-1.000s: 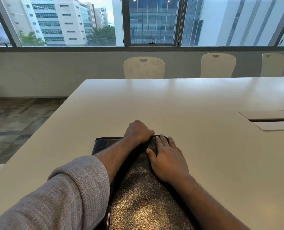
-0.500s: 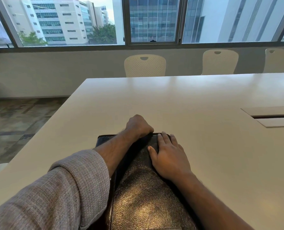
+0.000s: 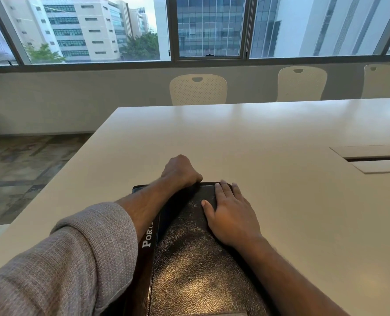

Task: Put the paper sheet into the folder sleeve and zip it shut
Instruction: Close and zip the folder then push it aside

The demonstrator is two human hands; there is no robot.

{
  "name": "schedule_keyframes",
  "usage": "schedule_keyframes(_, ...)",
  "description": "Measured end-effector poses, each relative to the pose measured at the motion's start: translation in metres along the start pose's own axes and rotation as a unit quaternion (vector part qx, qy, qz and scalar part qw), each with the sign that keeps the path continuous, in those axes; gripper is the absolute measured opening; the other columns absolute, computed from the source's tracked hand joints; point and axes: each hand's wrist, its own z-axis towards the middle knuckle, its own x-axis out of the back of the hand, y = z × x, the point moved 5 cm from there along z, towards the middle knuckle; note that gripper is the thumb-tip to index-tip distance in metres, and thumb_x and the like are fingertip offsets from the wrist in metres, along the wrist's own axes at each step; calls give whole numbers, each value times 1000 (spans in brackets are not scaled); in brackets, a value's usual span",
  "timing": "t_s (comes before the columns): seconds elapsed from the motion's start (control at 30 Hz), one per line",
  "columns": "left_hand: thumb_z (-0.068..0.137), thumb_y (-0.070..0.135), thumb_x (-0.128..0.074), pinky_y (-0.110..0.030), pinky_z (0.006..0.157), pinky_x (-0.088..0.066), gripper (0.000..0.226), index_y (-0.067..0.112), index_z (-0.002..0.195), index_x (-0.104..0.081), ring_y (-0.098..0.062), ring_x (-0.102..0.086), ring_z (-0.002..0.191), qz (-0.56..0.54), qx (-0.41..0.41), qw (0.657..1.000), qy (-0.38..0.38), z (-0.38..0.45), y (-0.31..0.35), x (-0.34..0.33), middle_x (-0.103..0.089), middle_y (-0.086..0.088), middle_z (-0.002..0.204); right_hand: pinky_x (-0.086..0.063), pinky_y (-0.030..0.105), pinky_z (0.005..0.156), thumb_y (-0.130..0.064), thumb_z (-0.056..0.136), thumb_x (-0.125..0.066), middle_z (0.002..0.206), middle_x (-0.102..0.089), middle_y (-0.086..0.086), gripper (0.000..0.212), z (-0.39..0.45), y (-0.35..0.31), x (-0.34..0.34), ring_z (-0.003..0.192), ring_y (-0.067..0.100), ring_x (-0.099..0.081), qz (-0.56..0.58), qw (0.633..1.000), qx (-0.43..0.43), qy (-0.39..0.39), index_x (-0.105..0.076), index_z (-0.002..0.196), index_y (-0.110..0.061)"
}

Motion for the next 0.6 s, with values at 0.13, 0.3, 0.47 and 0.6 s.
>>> schedule_keyframes(0.13,63,29,-79,-25,49,-49,25,8,75,-73,-18,-65,65,-3,-11,1000,-11,2,-1,1,-68,-4,72,-12,40,119,-62,94,-18,163,-15,0,74,0,-1,0,150,23,-5,-2,1000,0,-3,-19,154,-18)
schedule_keyframes(0.3,64,23,-81,-30,65,-60,20,10,80,-78,-15,-69,73,-41,-26,999,-20,2,3,-3,-74,-2,78,-12,40,120,-63,93,-16,164,-14,0,76,0,-1,-1,151,23,-4,-6,1000,-3,-6,-19,154,-18)
schedule_keyframes(0.47,65,26,-82,-37,70,-61,26,9,82,-76,-20,-69,75,-41,-1,999,-13,3,-10,-2,-73,-6,81,-12,40,120,-64,92,-17,163,-15,-1,76,0,-1,1,150,22,-4,-5,1000,-4,-6,-19,154,-19)
schedule_keyframes(0.6,63,30,-82,-34,67,-60,30,9,83,-75,-20,-68,72,5,-4,1000,-9,3,-17,10,-72,-6,80,-12,40,120,-64,93,-18,163,-15,-1,76,0,-1,1,150,21,-5,-5,1000,-3,-6,-19,154,-19)
